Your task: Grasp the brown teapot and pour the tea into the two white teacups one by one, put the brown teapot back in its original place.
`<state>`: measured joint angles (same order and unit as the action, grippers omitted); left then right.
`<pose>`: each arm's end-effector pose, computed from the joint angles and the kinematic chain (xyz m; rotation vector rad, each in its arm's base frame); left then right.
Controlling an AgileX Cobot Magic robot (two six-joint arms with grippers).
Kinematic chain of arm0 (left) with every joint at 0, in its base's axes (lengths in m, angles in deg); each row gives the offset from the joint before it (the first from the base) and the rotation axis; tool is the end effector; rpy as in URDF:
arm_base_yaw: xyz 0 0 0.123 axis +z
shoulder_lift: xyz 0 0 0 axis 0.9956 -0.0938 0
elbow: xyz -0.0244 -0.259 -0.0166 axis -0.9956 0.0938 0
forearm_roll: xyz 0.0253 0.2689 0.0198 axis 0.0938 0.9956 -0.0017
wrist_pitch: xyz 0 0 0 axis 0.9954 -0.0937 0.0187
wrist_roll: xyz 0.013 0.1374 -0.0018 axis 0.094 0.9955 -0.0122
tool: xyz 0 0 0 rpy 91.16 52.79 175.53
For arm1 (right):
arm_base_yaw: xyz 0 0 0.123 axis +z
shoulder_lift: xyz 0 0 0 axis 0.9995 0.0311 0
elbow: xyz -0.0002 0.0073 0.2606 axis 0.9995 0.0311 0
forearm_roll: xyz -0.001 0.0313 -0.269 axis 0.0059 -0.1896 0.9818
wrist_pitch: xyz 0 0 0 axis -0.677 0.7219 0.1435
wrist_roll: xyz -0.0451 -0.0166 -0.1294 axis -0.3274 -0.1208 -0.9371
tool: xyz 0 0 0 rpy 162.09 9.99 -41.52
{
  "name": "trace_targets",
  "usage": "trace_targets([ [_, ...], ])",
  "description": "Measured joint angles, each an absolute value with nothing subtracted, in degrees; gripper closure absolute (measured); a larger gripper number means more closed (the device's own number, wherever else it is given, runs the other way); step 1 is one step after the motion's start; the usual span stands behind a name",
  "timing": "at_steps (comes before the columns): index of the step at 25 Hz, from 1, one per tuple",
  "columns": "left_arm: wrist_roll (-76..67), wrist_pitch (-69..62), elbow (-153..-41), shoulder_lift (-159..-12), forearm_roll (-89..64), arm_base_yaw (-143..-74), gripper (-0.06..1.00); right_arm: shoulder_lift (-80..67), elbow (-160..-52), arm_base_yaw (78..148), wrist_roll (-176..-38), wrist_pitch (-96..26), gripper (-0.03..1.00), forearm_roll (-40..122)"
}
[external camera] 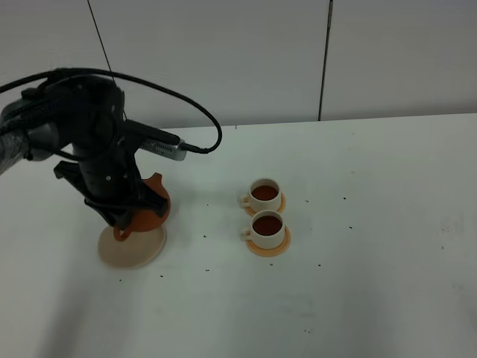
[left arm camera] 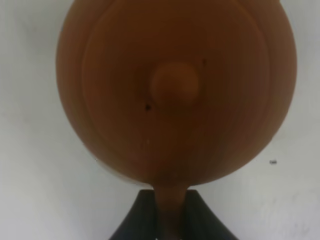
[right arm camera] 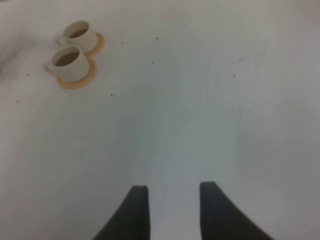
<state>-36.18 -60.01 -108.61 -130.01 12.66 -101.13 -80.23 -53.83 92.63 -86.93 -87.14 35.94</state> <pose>0.4220 -0.0999 0.1184 0.6082 2.9098 0.2448 0.0747 0.0335 0.2622 -0.1334 2.0474 0.2977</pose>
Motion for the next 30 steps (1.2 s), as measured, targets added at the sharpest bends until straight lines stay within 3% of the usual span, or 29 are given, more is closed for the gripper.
trace_targets([
  [13,-45.69,-43.43,-90.47,-123.33,13.11,-98.63,0.77,-80.23,-53.83,92.63,-86.93,-87.14,0.73,35.94],
  [30,-44.35,-42.54,-89.61,-123.33,7.08,-97.85,0.77,-80.23,-53.83,92.63,-86.93,-87.14,0.73,35.94],
])
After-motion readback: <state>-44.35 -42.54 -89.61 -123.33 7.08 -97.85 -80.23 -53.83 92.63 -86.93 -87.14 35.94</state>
